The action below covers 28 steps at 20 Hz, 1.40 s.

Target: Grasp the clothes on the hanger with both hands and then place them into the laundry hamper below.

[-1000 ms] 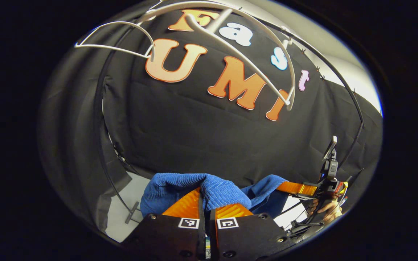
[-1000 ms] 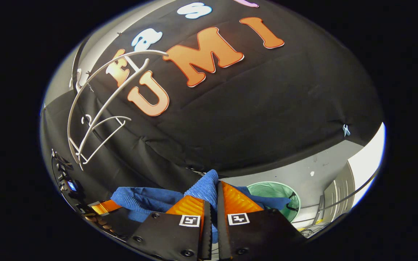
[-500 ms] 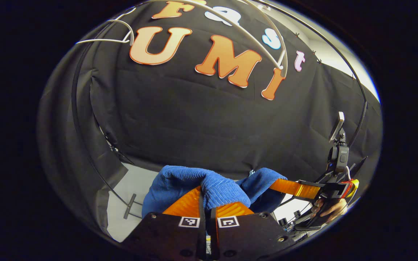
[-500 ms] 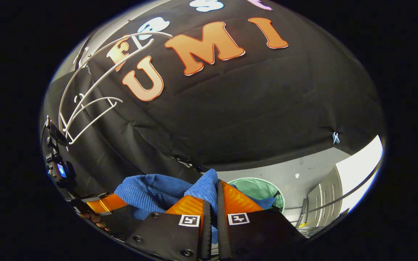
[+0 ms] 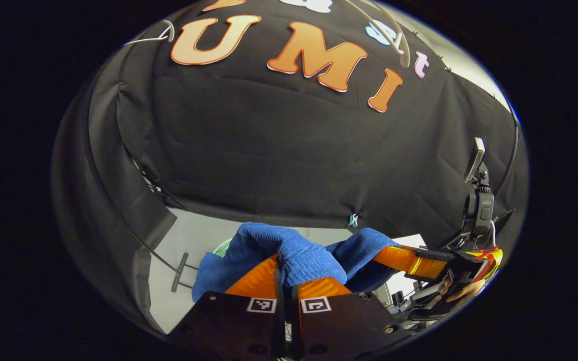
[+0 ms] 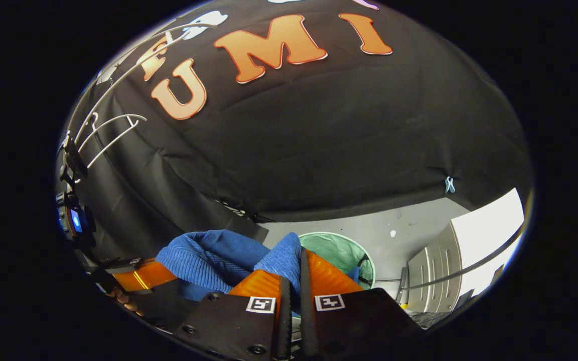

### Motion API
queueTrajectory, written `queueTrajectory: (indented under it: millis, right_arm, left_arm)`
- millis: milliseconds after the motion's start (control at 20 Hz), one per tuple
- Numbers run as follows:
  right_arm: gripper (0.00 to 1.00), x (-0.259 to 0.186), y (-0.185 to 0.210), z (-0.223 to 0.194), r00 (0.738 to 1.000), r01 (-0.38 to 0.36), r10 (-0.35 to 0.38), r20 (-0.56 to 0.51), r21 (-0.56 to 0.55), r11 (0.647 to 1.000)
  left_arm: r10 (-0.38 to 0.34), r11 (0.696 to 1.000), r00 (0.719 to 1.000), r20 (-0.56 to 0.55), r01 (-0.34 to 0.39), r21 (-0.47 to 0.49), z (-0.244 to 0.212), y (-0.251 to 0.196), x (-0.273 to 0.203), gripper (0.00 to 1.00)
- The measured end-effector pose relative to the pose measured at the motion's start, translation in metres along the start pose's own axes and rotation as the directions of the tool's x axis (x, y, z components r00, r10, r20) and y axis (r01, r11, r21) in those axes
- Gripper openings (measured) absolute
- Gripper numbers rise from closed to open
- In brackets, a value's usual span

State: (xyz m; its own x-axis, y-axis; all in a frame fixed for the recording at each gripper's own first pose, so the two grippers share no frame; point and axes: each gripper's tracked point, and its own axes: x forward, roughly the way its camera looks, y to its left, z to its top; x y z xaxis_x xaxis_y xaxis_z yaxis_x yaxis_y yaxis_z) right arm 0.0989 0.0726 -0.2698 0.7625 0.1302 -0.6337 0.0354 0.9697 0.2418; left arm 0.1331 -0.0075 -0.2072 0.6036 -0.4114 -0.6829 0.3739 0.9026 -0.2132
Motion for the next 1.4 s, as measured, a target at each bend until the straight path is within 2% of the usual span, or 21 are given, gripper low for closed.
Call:
queueTrajectory:
  millis: [400, 550, 850, 900, 950, 1000, 1050, 1100, 1400]
  right_arm:
    - [0.16, 0.033, -0.026, -0.035, 0.99, 0.073, -0.078, -0.116, -0.046, 0.996]
    - [0.16, 0.048, -0.038, -0.051, 0.978, 0.103, -0.111, -0.175, -0.051, 0.993]
    - [0.16, 0.064, -0.054, -0.074, 0.95, 0.151, -0.168, -0.261, -0.086, 0.985]
    - [0.09, 0.066, -0.055, -0.077, 0.945, 0.154, -0.174, -0.277, -0.091, 0.984]
    - [0.16, 0.067, -0.056, -0.079, 0.941, 0.157, -0.177, -0.288, -0.091, 0.983]
    - [0.16, 0.068, -0.055, -0.078, 0.94, 0.153, -0.172, -0.295, -0.085, 0.985]
    - [0.1, 0.069, -0.051, -0.08, 0.943, 0.137, -0.153, -0.295, -0.075, 0.988]
    - [0.29, 0.074, -0.049, -0.08, 0.944, 0.127, -0.143, -0.296, -0.072, 0.989]
    - [0.28, 0.073, -0.05, -0.075, 0.943, 0.135, -0.152, -0.296, -0.076, 0.988]
  left_arm:
    - [0.035, 0.999, 0.988, -0.15, -0.04, -0.028, -0.034, 0.014, 0.037, 0.05]
    - [0.094, 0.994, 0.97, -0.225, -0.103, -0.027, -0.051, 0.028, 0.048, 0.06]
    - [0.119, 0.991, 0.943, -0.311, -0.134, -0.026, -0.072, 0.034, 0.068, 0.05]
    - [0.125, 0.99, 0.937, -0.326, -0.141, -0.025, -0.074, 0.035, 0.069, 0.06]
    - [0.131, 0.989, 0.932, -0.338, -0.148, -0.026, -0.076, 0.036, 0.071, 0.05]
    - [0.141, 0.987, 0.925, -0.352, -0.161, -0.027, -0.077, 0.038, 0.071, 0.05]
    - [0.147, 0.985, 0.918, -0.368, -0.17, -0.032, -0.081, 0.039, 0.072, 0.05]
    - [0.147, 0.984, 0.915, -0.377, -0.175, -0.04, -0.084, 0.041, 0.072, 0.05]
    - [0.172, 0.977, 0.885, -0.433, -0.211, -0.043, -0.102, 0.05, 0.07, 0.1]
